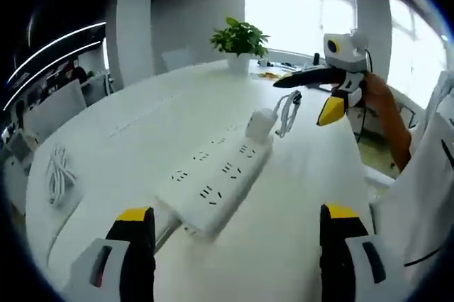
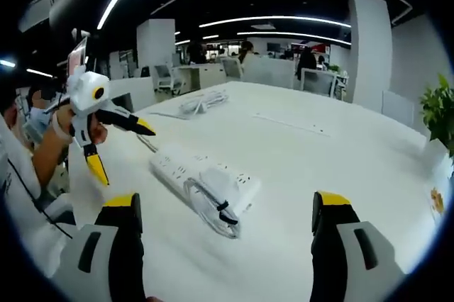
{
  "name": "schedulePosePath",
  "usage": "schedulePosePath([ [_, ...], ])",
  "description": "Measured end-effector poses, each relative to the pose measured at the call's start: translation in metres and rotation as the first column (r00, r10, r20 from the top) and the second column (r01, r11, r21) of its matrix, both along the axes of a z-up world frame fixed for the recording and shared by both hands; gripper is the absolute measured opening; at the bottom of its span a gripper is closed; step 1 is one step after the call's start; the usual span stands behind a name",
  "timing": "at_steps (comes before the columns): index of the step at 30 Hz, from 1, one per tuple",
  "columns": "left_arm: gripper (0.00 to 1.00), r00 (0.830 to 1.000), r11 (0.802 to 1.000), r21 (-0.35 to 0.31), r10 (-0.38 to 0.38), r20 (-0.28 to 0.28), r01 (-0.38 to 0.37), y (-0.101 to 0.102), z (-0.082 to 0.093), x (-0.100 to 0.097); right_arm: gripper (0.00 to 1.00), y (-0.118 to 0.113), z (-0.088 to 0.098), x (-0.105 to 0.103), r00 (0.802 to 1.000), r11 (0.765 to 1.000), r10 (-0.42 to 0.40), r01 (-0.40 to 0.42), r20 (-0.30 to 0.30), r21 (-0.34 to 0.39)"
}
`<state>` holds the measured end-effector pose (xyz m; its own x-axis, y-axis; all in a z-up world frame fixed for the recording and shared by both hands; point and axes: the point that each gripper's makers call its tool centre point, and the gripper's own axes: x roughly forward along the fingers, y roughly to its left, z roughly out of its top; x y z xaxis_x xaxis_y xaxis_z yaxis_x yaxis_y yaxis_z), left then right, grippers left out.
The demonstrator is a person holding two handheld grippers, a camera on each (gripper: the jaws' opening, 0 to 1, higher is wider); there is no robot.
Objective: Straighten the power strip on the desk, plug the charger into it
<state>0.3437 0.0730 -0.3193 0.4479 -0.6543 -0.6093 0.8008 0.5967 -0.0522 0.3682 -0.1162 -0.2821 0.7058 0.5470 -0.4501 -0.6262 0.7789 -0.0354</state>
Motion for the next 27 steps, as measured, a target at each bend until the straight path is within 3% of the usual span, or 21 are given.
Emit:
schedulePosePath([
  [10, 0.96, 0.992, 0.992, 0.02, 0.124, 0.032, -0.125, 0.028, 0.004, -0.028, 0.97, -0.013, 0.0, -0.02, 1.0, 1.0, -0.016, 0.016, -0.001, -0.024],
  [19, 0.96, 0.968, 0.968, 0.004, 0.25, 0.001, -0.25, 0.055, 0.002, -0.051, 0.97, -0.03, 0.001, -0.039, 0.998, 0.997, -0.062, 0.062, 0.01, -0.047],
  [22, 0.96, 0.961, 0.961, 0.001, 0.278, 0.016, -0.278, 0.061, 0.01, -0.06, 0.97, -0.033, 0.001, -0.048, 0.998, 0.997, -0.066, 0.067, 0.011, -0.044],
  [27, 0.96, 0.956, 0.957, 0.0, 0.289, 0.058, -0.289, 0.064, 0.022, -0.076, 0.96, -0.042, -0.004, -0.058, 0.99, 0.989, -0.143, 0.143, 0.015, -0.028],
])
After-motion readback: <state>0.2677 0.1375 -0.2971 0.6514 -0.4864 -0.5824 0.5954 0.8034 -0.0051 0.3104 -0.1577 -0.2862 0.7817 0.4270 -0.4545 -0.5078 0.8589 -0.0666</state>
